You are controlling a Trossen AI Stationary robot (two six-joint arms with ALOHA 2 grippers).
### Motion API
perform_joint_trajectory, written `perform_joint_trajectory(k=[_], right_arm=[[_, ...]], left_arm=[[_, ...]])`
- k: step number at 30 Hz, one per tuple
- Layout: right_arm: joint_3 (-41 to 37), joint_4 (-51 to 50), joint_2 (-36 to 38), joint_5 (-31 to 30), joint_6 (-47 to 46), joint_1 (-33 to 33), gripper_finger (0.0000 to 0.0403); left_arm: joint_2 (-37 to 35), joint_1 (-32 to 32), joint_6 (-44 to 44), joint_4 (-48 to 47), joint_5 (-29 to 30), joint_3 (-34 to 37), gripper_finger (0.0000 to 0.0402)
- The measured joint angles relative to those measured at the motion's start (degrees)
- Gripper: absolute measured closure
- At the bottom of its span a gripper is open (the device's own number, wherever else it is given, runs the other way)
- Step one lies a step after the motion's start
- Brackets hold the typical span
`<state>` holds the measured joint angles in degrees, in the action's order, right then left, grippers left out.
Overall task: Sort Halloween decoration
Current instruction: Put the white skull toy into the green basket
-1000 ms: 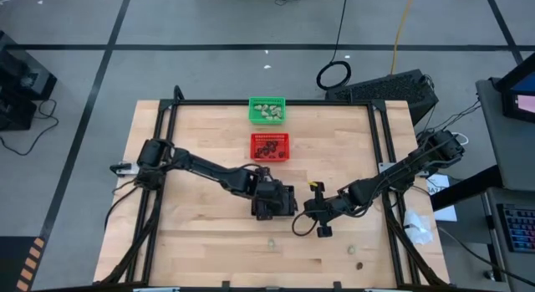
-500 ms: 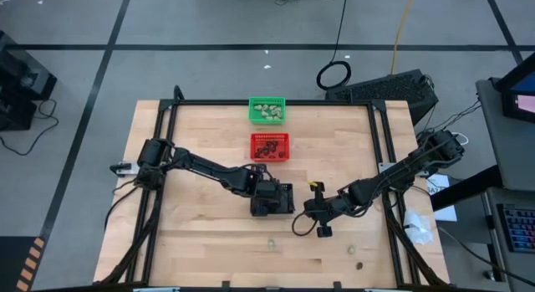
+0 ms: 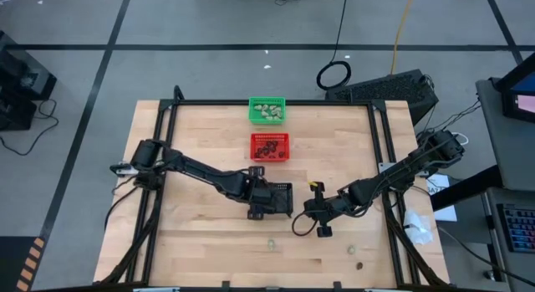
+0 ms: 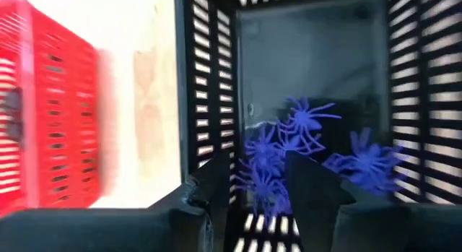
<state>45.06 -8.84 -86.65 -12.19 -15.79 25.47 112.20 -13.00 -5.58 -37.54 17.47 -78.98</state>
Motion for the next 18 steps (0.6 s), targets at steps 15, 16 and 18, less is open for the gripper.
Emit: perform_joint_trajectory(k=[15,16,18], right_arm=[[0.0,0.4,0.0,-1.7,0.0,0.0,0.0403],[0.0,0.4,0.0,-1.7,0.0,0.0,0.0403],[0.0,0.4,0.0,-1.7,0.0,0.0,0.0403]], left_arm=[[-8.8,-5.8,-4.3,5.3,3.1,8.3,0.0398],[-9.9,-6.0,-4.7,7.5,3.3,10.0,0.0397],[-12.1,-6.6,-5.3,11.6,3.5,13.1,0.0395]])
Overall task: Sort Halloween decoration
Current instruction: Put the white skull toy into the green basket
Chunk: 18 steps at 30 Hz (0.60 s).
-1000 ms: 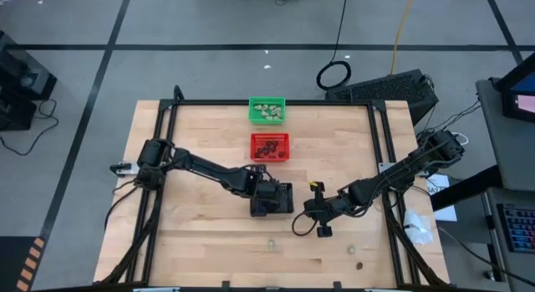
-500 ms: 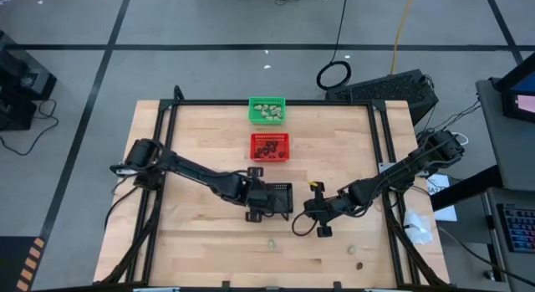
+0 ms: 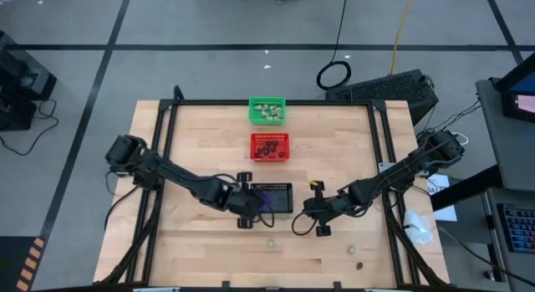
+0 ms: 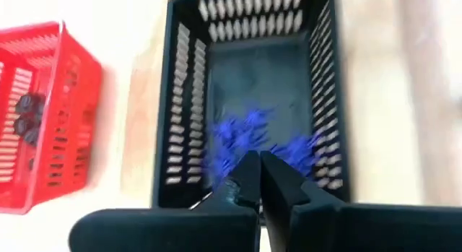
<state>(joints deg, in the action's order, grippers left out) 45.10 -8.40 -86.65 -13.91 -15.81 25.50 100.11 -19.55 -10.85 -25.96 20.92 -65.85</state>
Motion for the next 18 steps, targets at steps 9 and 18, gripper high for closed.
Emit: perform_joint_trajectory(k=[9,18], right_arm=[[0.0,-0.1,0.0,0.5,-1.3,0.0,0.0403],[0.9,-6.5,0.0,13.0,-17.3,0.7,0.0403]], left_arm=[[-10.3,-2.1,-2.4,26.9,1.8,17.3,0.0394],[-13.4,-1.7,-0.6,49.0,3.1,29.6,0.0394]])
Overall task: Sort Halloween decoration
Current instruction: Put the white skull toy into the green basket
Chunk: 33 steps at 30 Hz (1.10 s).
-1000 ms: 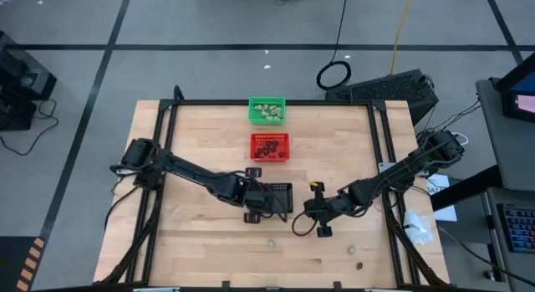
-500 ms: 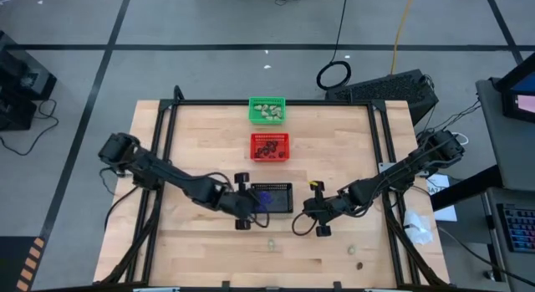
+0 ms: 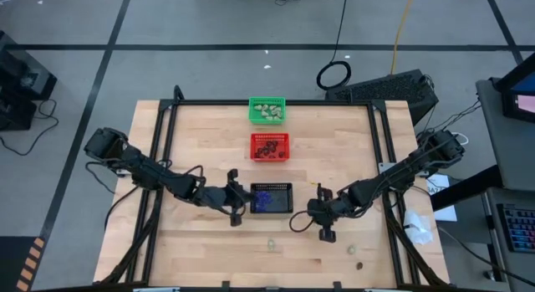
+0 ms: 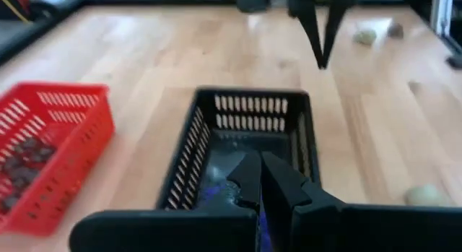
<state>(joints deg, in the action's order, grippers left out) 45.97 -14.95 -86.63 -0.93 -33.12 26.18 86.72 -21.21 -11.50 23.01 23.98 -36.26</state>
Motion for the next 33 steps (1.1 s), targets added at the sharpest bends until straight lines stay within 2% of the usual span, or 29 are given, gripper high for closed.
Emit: perform_joint_trajectory(k=[5,8,11,18,22,28,33], right_arm=[[5.0,-16.1,0.0,6.8,-12.9,2.6,0.0403],[8.7,-22.6,0.0,10.9,-19.5,4.9,0.0403],[11.0,-23.7,0.0,16.1,-27.6,7.1,0.0403],[11.8,-23.7,-0.1,23.9,-52.0,12.9,0.0392],[11.8,-23.5,-0.1,24.0,-66.7,16.7,0.0351],[11.8,-26.6,-0.1,15.8,-94.8,21.8,0.0275],[11.8,-28.6,-0.5,10.4,-106.0,24.3,0.0239]], left_arm=[[0.0,1.8,1.8,6.4,1.8,2.4,0.0394],[0.0,3.4,1.9,7.1,0.0,2.9,0.0394],[0.0,4.7,1.8,6.7,-1.0,2.9,0.0394],[0.0,5.5,3.6,6.7,-2.8,2.9,0.0394],[0.0,5.5,4.4,6.7,-3.0,2.9,0.0394],[0.0,5.5,4.4,6.0,-5.7,2.9,0.0394],[0.0,5.5,4.9,6.0,-6.3,2.9,0.0394]])
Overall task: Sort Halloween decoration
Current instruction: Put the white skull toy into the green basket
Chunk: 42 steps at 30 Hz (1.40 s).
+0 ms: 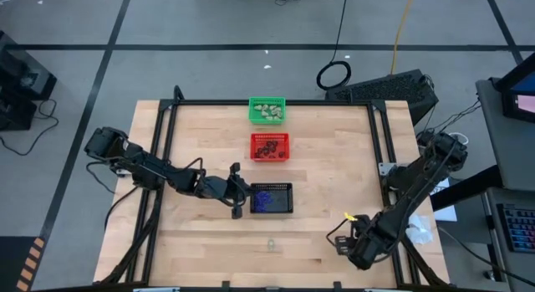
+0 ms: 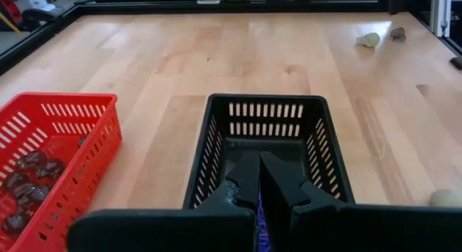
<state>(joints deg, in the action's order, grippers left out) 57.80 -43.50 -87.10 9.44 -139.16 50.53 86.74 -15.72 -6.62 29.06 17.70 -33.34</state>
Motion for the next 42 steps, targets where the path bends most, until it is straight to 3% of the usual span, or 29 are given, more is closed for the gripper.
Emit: perform_joint_trajectory(k=[23,42], right_arm=[[0.0,3.8,-11.4,-1.8,2.4,-1.8,0.0258],[0.0,1.2,-11.3,-1.8,23.8,-4.0,0.0342]], left_arm=[[0.0,0.0,-0.1,0.4,0.0,0.0,0.0394],[0.0,0.0,-0.5,0.7,-2.2,0.0,0.0394]])
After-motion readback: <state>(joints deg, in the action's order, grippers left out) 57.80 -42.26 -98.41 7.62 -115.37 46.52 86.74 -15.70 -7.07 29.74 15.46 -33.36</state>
